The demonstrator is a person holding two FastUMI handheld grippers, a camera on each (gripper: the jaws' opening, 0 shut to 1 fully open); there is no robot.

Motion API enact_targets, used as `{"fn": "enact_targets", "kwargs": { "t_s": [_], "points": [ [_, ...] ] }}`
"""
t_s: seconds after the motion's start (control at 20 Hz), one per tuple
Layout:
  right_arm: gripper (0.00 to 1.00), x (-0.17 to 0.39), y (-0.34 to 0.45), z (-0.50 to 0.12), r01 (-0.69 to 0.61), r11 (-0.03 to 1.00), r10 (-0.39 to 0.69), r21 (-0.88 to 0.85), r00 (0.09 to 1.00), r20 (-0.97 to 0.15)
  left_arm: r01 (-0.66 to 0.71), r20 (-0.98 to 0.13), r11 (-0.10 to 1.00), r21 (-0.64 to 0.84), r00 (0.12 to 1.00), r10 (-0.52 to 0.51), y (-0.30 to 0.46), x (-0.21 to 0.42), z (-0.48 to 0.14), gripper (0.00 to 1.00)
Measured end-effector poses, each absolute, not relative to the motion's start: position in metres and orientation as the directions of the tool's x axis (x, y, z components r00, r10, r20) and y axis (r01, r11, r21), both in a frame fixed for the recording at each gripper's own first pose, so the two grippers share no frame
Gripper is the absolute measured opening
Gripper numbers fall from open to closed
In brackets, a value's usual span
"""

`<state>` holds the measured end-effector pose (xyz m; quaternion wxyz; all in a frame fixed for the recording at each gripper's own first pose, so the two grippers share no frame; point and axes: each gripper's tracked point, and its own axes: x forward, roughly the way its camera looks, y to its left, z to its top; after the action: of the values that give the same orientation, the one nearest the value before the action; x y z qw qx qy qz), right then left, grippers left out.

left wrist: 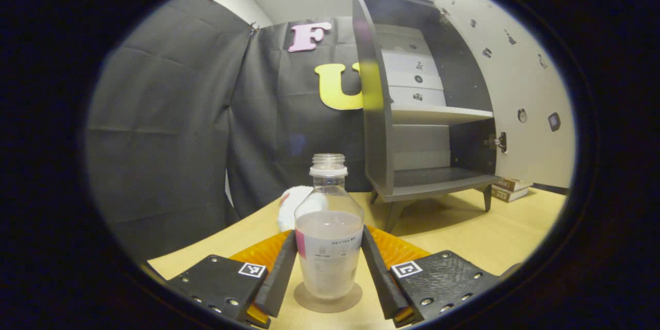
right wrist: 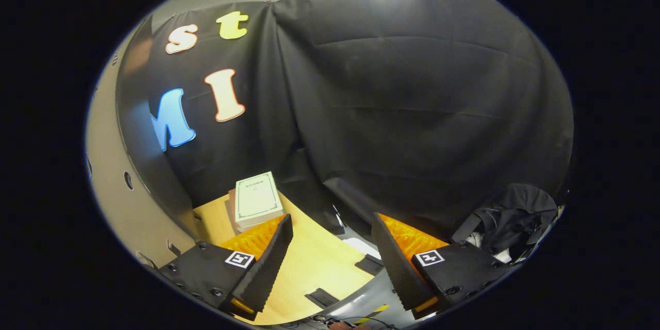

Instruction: Open the cabinet door with the right hand, grasp the bottle in the cabinet with the left hand and place it on the coaster, then close the cabinet door with the right hand.

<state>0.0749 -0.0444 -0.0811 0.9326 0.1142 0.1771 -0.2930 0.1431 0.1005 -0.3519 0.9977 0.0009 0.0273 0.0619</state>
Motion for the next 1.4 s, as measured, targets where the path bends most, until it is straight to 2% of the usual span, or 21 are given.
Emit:
{"fn": "enact_targets", "kwargs": {
  "t_s": [0.15,0.3,0.45,0.7,0.75,0.85,0.95,1.0,1.05,1.2,1.25,1.4],
  "points": [
    [0.97,0.068,-0.055,-0.079,0.608,0.791,-0.546,0.062,0.748,-0.378,-0.149,-0.043,0.988,0.029,0.988,0.150,0.104,0.144,-0.355,0.73],
    [0.97,0.070,-0.056,-0.074,0.611,0.791,-0.563,0.031,0.747,-0.353,-0.125,-0.057,0.991,0.042,0.990,0.127,0.094,0.147,-0.367,0.72],
    [0.98,0.071,-0.044,-0.075,0.592,0.806,-0.545,0.019,0.754,-0.368,-0.126,-0.070,0.988,0.087,0.989,0.132,0.092,0.144,-0.379,0.73],
    [0.98,0.079,-0.029,-0.073,0.524,0.849,-0.513,-0.069,0.784,-0.349,-0.160,-0.095,0.987,0.033,0.982,0.163,0.101,0.135,-0.388,0.76],
    [0.98,0.079,-0.027,-0.072,0.520,0.851,-0.510,-0.074,0.787,-0.347,-0.158,-0.103,0.987,0.026,0.982,0.160,0.101,0.136,-0.387,0.75],
    [0.98,0.082,-0.020,-0.070,0.515,0.856,-0.495,-0.040,0.796,-0.348,-0.159,-0.113,0.987,0.015,0.981,0.160,0.102,0.140,-0.386,0.76],
    [0.98,0.087,-0.007,-0.070,0.491,0.871,-0.457,0.007,0.816,-0.355,-0.165,-0.115,0.986,0.027,0.979,0.167,0.103,0.142,-0.385,0.74],
    [0.98,0.088,-0.008,-0.071,0.487,0.874,-0.456,-0.002,0.818,-0.351,-0.169,-0.120,0.985,0.037,0.978,0.172,0.102,0.142,-0.384,0.75],
    [0.98,0.087,-0.009,-0.070,0.479,0.877,-0.455,-0.015,0.821,-0.345,-0.176,-0.123,0.983,0.050,0.976,0.181,0.103,0.143,-0.384,0.72],
    [0.93,0.080,-0.014,-0.069,0.465,0.885,-0.443,-0.020,0.829,-0.341,-0.159,-0.127,0.984,0.079,0.978,0.168,0.100,0.141,-0.374,0.86],
    [0.98,0.075,-0.019,-0.068,0.469,0.883,-0.451,-0.029,0.829,-0.332,-0.150,-0.125,0.986,0.076,0.979,0.159,0.099,0.139,-0.368,0.87],
    [0.98,0.062,-0.026,-0.071,0.464,0.883,-0.460,-0.066,0.831,-0.314,-0.150,-0.100,0.986,0.073,0.983,0.157,0.105,0.128,-0.339,0.86]
  ]
}}
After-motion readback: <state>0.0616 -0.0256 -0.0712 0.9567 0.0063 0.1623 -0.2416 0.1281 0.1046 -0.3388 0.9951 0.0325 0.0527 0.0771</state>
